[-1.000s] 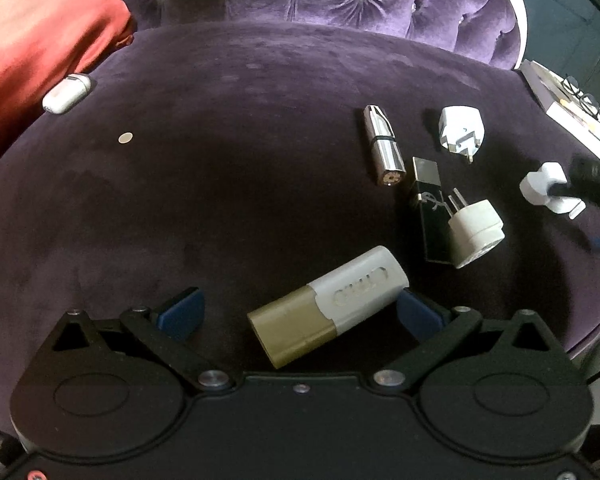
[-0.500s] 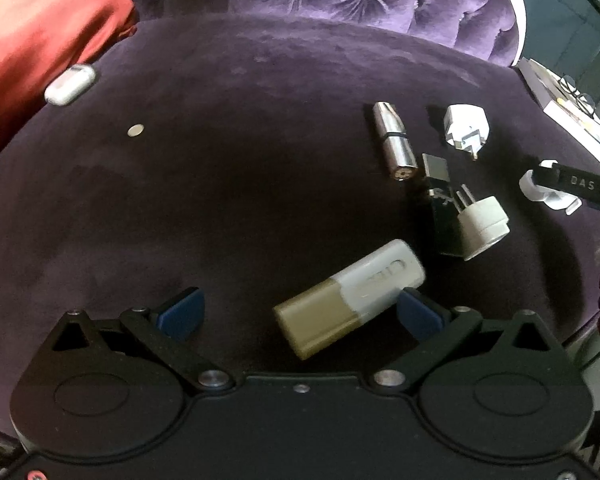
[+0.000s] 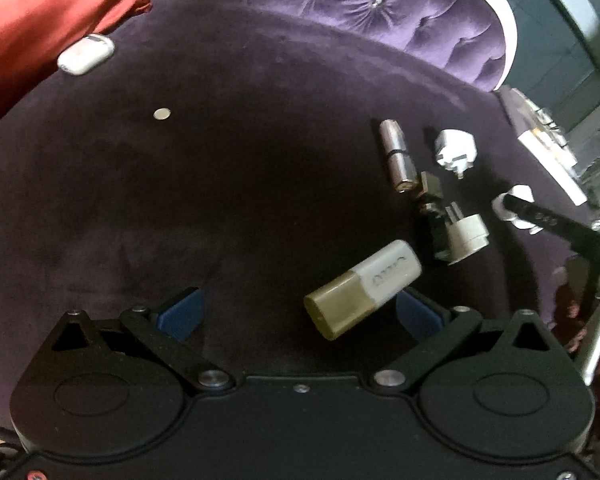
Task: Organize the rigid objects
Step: 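Lower the left tool around the white-and-gold tube while the right tool approaches the white plastic clip, then close the left tool on the white-and-gold tube while the right tool grasps the white plastic clip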
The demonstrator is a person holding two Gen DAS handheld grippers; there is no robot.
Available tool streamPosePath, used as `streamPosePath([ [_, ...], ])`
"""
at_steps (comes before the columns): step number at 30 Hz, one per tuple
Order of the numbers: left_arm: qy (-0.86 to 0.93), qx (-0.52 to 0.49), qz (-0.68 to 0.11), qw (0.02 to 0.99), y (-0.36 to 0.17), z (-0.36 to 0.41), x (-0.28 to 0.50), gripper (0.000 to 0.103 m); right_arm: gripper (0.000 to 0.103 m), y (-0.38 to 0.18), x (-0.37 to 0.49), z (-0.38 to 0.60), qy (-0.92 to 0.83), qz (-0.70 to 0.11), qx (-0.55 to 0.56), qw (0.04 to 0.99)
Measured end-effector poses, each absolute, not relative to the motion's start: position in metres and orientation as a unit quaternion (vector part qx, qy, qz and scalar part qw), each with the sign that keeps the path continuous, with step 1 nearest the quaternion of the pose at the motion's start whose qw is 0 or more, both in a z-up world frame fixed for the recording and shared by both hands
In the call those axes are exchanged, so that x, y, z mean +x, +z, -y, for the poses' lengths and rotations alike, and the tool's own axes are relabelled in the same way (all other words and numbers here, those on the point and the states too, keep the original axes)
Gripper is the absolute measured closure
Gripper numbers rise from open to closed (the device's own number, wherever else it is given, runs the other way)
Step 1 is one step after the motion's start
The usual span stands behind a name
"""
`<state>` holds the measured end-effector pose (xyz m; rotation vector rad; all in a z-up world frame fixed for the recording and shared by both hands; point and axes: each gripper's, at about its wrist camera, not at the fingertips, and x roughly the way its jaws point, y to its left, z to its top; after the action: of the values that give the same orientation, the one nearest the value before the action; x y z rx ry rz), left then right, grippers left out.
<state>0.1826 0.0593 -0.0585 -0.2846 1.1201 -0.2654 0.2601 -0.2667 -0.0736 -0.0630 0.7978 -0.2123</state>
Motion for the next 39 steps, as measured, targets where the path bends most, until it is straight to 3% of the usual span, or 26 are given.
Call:
streamPosePath([
  [12,-0.11,0.036,-0.54,0.834,-0.073,-0.007,0.18,0.007,0.001,-0.077,0.262,0.261,-0.103,-0.394,-0.041,0.913],
  [22,0.013,-0.063,-0.538,0.84,-0.072,-0.061,0.199,0.007,0.001,-0.08,0.258,0.249,-0.088,-0.391,-0.075,0.913],
  [32,-0.091,-0.022,-0.49,0.867,-0.052,-0.018,0.179,0.005,0.001,-0.081,0.268,0.26,-0.104,-0.388,-0.062,0.914],
  [39,-0.094,0.009,-0.496,0.863,-0.06,0.01,0.186,0.004,0.001,-0.088,0.279,0.256,-0.098,-0.406,-0.053,0.907],
])
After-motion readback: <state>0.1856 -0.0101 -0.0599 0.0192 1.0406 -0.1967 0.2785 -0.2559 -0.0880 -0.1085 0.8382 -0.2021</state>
